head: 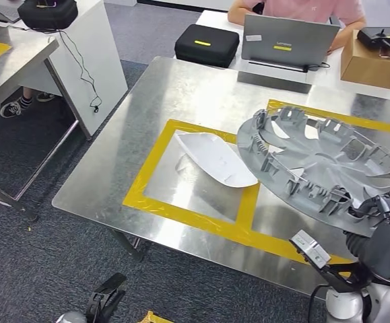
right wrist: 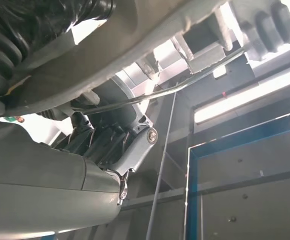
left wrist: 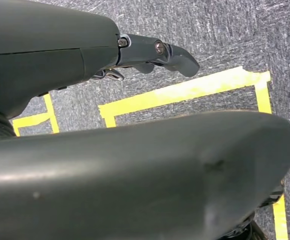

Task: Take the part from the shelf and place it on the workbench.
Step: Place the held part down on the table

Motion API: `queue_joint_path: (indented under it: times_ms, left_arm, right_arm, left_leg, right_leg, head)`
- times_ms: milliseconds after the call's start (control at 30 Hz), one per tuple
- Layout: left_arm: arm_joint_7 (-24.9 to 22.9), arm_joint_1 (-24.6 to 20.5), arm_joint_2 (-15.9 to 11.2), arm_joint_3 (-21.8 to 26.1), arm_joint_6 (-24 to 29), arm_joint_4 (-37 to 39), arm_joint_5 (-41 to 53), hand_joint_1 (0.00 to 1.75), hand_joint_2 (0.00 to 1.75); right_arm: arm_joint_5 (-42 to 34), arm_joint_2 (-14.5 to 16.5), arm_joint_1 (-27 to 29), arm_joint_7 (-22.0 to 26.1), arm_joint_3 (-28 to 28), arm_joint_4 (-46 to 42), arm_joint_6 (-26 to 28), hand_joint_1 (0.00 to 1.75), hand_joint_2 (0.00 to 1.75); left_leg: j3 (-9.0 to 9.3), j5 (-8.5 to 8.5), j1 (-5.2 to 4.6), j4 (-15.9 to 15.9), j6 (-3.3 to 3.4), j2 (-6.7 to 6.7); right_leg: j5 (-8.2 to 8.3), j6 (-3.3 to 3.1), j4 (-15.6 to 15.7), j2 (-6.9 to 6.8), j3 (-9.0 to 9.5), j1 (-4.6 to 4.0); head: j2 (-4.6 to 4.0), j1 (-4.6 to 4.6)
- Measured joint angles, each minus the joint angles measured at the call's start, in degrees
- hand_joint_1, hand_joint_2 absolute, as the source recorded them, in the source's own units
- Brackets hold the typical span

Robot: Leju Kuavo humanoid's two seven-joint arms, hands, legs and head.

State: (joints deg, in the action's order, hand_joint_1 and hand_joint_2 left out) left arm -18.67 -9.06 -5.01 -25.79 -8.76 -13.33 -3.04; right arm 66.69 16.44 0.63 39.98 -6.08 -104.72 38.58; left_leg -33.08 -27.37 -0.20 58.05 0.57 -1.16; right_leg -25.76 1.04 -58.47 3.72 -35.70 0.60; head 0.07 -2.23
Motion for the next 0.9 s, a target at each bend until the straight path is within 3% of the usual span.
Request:
queue_joint_path:
  times_ms: [367,533,600,667,733,767,833,900]
  left_arm:
    - [0.70,0.62,-0.13,0.00,0.13,0.00,-0.01,0.00,0.00]
    - [1.04,0.62,0.01,0.00,0.13,0.00,0.08,0.00,0.00]
    - [1.11,0.64,0.15,0.00,0.13,0.00,0.11,0.00,0.00]
    - [1.14,0.81,0.15,0.01,0.13,0.00,0.16,0.00,0.00]
    - [1.14,0.95,0.20,0.02,0.14,0.00,0.34,0.00,0.00]
    - [1.14,0.96,0.28,0.02,0.14,0.00,0.44,0.00,0.00]
    - [1.14,0.94,0.41,0.02,0.13,0.00,0.56,0.00,0.00]
    - [1.14,0.95,0.13,0.04,0.14,0.00,0.59,0.00,0.00]
  right_arm:
    - [-1.43,0.04,0.01,0.02,0.02,1.48,0.00,1.75,1.75]
    - [-1.45,0.04,0.03,0.02,0.02,1.56,0.00,1.75,1.75]
    - [-1.47,0.04,-0.03,0.02,0.01,1.56,0.00,1.75,1.75]
    - [-1.47,0.04,-0.12,0.02,-0.01,1.58,0.00,1.75,1.75]
    - [-1.45,0.04,-0.11,0.03,-0.06,1.59,0.00,1.75,1.75]
    - [-1.44,0.04,-0.10,0.03,-0.10,1.60,0.00,1.75,1.75]
    - [-1.43,0.04,-0.11,0.02,-0.17,1.60,0.00,1.75,1.75]
    - [-1.42,0.04,-0.23,0.02,-0.20,1.62,0.00,1.75,1.75]
  left_leg:
    - [-0.17,-0.10,-0.19,0.36,0.23,-0.02]
    - [0.00,0.42,-0.08,-0.15,1.12,0.52]
    - [0.24,0.92,0.29,-0.97,1.66,1.43]
    - [0.23,0.96,0.33,-1.10,1.84,2.49]
    - [0.22,0.85,0.40,-1.08,1.75,3.70]
    - [0.25,0.75,0.50,-1.03,1.59,4.29]
    - [0.40,0.34,0.74,-0.69,0.94,5.37]
    - [0.46,-0.23,0.53,-0.03,0.00,6.26]
  right_leg:
    - [0.10,0.24,0.02,-0.01,-0.03,0.20]
    - [0.07,1.03,0.01,-0.08,-0.36,0.32]
    - [-1.99,1.41,-2.93,-1.63,-1.95,0.22]
    - [-5.53,1.75,-9.80,-3.02,-5.14,0.38]
    - [-7.00,2.10,-14.82,-3.39,-7.38,0.66]
    - [-6.20,2.28,-14.36,-3.62,-7.05,0.79]
    - [-2.89,2.68,-7.72,-5.18,-3.47,0.96]
    - [-1.26,2.40,-1.80,-7.36,-0.06,0.78]
  head:
    - [0.00,-0.02]
    - [0.00,-0.01]
    - [0.00,0.25]
    - [-0.01,0.50]
    - [-0.01,0.50]
    - [0.00,0.50]
    - [0.00,0.51]
    - [0.00,0.65]
